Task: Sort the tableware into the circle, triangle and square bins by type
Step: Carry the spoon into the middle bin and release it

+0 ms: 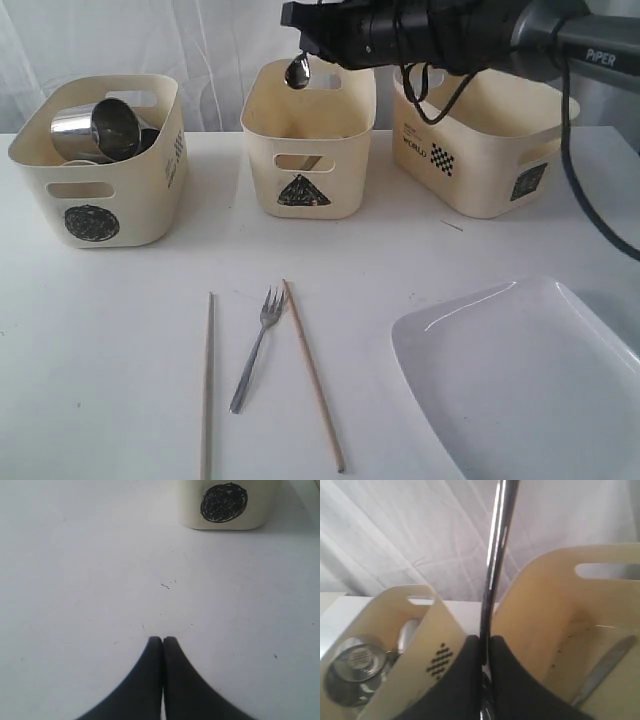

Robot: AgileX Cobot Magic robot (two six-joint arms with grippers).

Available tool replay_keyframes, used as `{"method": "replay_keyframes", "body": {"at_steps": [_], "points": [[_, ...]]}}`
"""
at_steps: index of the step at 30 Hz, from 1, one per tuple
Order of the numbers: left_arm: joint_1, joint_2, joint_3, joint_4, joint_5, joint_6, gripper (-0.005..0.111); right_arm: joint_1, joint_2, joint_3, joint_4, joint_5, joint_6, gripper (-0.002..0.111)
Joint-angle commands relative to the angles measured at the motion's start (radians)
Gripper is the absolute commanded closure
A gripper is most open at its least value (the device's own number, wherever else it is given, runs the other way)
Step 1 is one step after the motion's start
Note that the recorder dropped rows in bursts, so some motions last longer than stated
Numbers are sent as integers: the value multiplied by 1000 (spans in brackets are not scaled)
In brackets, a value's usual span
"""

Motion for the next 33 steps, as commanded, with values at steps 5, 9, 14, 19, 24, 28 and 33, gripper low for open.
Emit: {"method": "replay_keyframes", "body": {"at_steps": [5, 9, 14, 19, 24, 28, 33], "points": [[-9, -5, 4, -6, -5, -4, 107, -6, 90, -4, 17, -174, -121, 104], [-9, -5, 4, -6, -5, -4, 107, -6, 109, -4, 15, -156, -130, 86], [-9, -5, 4, -6, -5, -4, 107, -6, 93, -4, 4, -92, -152, 79], [-9, -5, 4, -6, -5, -4, 107, -18, 19, -4, -30, 77, -142, 80], [-9, -5, 4, -6, -5, -4, 107, -27, -91, -2, -374, 439, 110, 104], [-9, -5, 4, -6, -5, -4, 107, 17, -139, 19, -805, 714, 444, 108], [-9, -5, 4, -6, -5, -4, 107, 122, -215, 166, -1024, 816, 716, 108]]}}
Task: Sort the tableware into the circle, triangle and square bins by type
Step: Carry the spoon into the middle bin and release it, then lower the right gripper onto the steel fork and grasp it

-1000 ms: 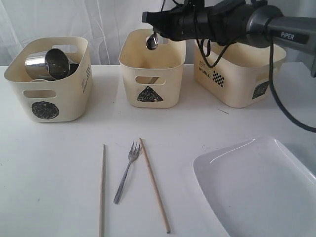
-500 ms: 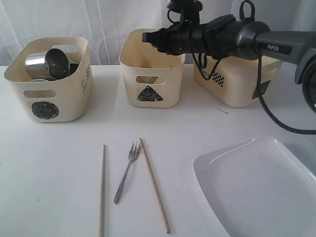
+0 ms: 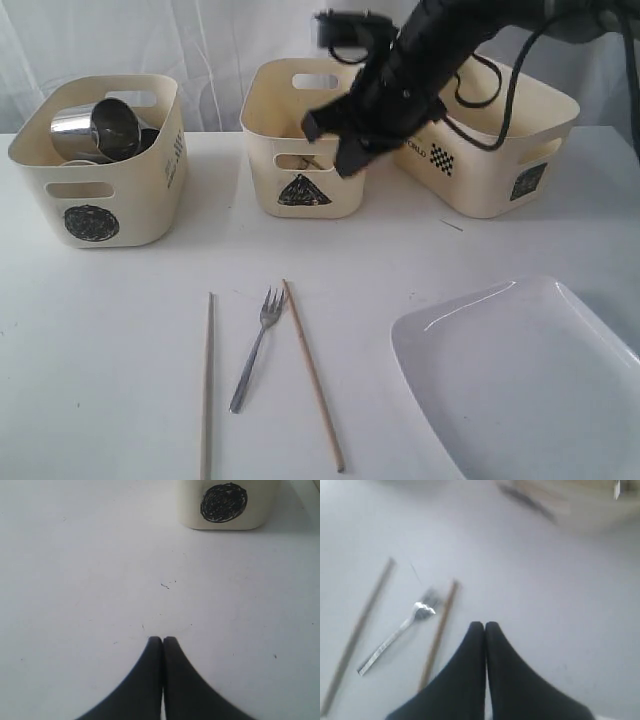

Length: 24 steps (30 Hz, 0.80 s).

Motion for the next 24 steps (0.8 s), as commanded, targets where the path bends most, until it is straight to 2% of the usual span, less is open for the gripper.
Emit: {"method": "replay_keyframes", "body": {"at_steps": [1, 6, 8, 12, 14, 20, 22, 24], "points": [[-9, -5, 4, -6, -5, -4, 107, 116, -93, 158, -154, 51, 226, 108], [-9, -5, 4, -6, -5, -4, 107, 310, -178, 316, -172, -158, 306, 108], [-9, -5, 4, -6, -5, -4, 107, 359, -172, 345, -212, -226, 311, 108], [-9, -5, 4, -6, -5, -4, 107, 376, -118, 368, -210, -282, 369, 108], [-9, -5, 4, -6, -5, -4, 107, 376, -82, 368, -202, -278, 371, 104], [-9, -5, 4, -6, -5, -4, 107, 376, 14, 368, -75, -283, 379, 77], [-9, -5, 4, -6, -5, -4, 107, 376, 35, 368, -43, -323, 382, 71], [-9, -5, 4, -6, -5, -4, 107, 376, 53, 368, -43, -369, 438, 71]]}}
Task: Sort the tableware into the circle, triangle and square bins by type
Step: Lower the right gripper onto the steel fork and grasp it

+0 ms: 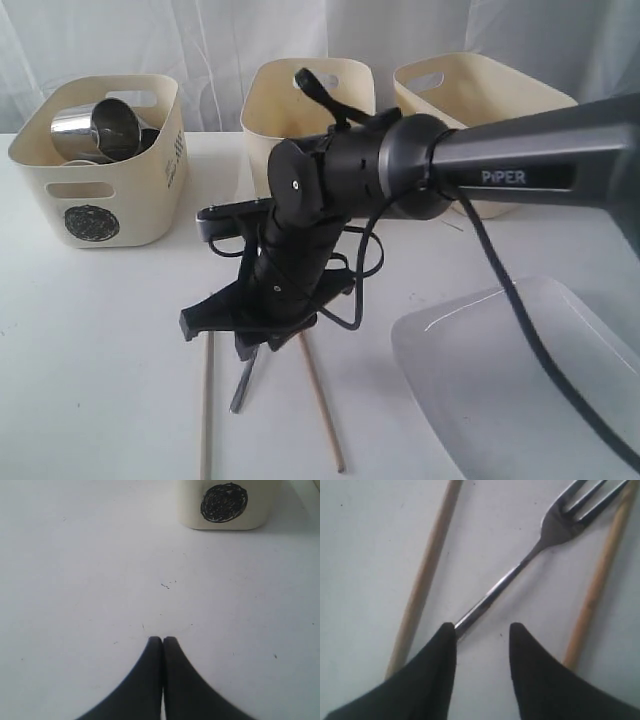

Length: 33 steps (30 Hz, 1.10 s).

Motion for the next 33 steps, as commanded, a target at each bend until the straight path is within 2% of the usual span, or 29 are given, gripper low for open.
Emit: {"method": "replay_keyframes", "body": {"at_steps": [1, 8, 15, 22, 26, 33], "points": [[-9, -5, 4, -6, -5, -4, 107, -2, 43, 2, 31, -120, 129, 71], [-9, -5, 4, -6, -5, -4, 107, -2, 109, -11, -19, -123, 156, 72], [-9, -5, 4, -6, -5, -4, 107, -2, 114, -11, -155, -63, 169, 94], [-9, -5, 4, -6, -5, -4, 107, -2, 116, -11, -269, -43, 198, 96], [-9, -5, 4, -6, -5, -4, 107, -2, 118, -11, -283, -78, 199, 107], [-9, -5, 4, -6, -5, -4, 107, -2, 95, -11, -227, -86, 167, 108]]}}
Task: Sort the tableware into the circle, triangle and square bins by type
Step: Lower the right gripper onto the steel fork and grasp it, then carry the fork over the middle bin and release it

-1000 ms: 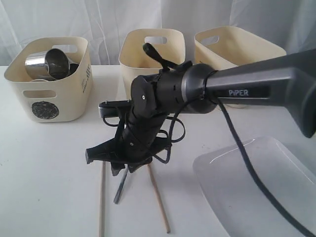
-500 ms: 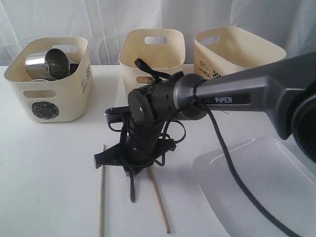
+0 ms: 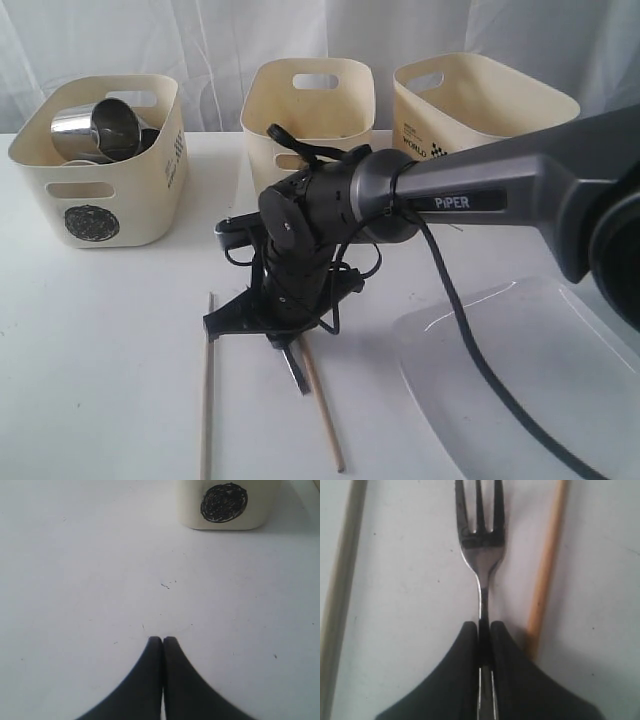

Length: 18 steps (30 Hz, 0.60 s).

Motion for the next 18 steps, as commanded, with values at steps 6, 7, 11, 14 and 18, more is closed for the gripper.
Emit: {"method": "replay_keyframes", "body": {"at_steps": [6, 7, 11, 14, 18], "points": [[-9, -5, 4, -6, -5, -4, 107, -12, -123, 8, 56, -14, -111, 108], [-9, -5, 4, -6, -5, -4, 107, -18, -149, 8, 56, -23, -111, 108], [-9, -5, 4, -6, -5, -4, 107, -48, -257, 8, 59, -38, -123, 108], [-9, -5, 4, -6, -5, -4, 107, -89, -339, 8, 61, -41, -167, 108], [-9, -5, 4, -6, -5, -4, 107, -209, -419, 8, 76, -177, -190, 108]]}}
